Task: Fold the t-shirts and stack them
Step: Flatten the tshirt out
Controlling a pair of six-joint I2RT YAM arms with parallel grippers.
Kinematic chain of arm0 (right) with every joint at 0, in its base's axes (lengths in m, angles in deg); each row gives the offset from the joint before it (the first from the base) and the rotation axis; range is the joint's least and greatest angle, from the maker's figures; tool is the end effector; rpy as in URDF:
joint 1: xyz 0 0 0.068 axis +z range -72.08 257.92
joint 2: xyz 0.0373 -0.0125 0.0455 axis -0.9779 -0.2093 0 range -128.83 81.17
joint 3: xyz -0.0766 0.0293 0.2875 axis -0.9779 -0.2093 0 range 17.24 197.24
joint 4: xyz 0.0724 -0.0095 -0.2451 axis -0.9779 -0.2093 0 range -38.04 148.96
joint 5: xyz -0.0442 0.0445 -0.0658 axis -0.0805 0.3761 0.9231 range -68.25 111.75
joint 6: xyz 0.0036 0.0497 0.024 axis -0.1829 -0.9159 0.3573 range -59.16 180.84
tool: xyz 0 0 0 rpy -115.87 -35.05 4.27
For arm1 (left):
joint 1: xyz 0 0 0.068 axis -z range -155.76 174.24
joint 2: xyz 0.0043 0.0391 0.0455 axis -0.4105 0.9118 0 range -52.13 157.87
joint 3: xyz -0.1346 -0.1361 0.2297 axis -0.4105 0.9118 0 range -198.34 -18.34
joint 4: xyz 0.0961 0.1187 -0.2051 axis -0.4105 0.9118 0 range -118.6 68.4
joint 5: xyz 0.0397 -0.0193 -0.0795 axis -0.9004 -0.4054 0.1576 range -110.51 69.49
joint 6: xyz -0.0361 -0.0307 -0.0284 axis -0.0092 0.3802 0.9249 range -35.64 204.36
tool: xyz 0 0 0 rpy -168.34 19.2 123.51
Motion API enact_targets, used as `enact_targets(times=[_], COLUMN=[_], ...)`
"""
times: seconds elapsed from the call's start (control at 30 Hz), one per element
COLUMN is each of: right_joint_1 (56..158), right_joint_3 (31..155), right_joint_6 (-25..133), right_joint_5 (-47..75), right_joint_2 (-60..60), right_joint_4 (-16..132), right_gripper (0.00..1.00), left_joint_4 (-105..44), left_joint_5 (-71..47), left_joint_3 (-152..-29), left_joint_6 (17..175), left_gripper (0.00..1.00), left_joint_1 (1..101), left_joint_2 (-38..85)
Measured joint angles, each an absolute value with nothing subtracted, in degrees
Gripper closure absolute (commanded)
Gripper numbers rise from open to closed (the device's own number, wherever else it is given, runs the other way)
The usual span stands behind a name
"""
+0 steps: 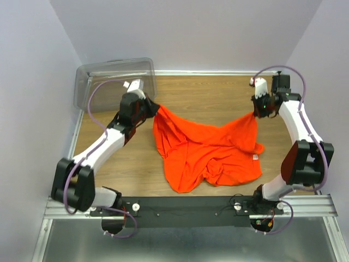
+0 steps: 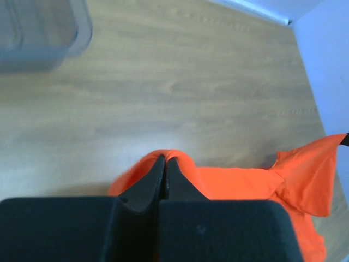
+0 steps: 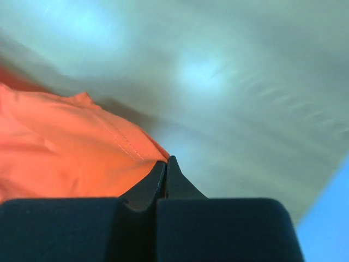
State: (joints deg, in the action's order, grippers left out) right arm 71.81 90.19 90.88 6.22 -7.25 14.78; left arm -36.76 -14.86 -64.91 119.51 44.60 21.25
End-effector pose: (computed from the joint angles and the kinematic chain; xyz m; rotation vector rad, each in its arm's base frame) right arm 0.3131 -0.0234 0.3033 -0.6222 2.4800 0.1161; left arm 0.2636 -0.1019 0.3024 -0.1840 1.9576 -0.7428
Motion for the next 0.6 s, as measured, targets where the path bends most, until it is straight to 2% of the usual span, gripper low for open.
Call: enact_targets(times=[0.33, 0.6], right_joint_1=[71.8, 71.8], right_joint_3=[107.9, 112.9], right_joint_6=[90.4, 89.3], right_joint_5=[9.3, 10.6], right_joint_2=[-21.5, -28.8], right_joint_4=[25.9, 30.6], right_gripper=[0.99, 0.99], left_joint_4=[-35.6, -29.9], left_joint_5=[-16.7, -18.2], left_joint_3=[-93.6, -108.4], left_joint_6=[115.4, 113.6], left_gripper=[1.0, 1.0], left_joint_1=[44.6, 44.5], left_joint_2=[50.8, 63.9])
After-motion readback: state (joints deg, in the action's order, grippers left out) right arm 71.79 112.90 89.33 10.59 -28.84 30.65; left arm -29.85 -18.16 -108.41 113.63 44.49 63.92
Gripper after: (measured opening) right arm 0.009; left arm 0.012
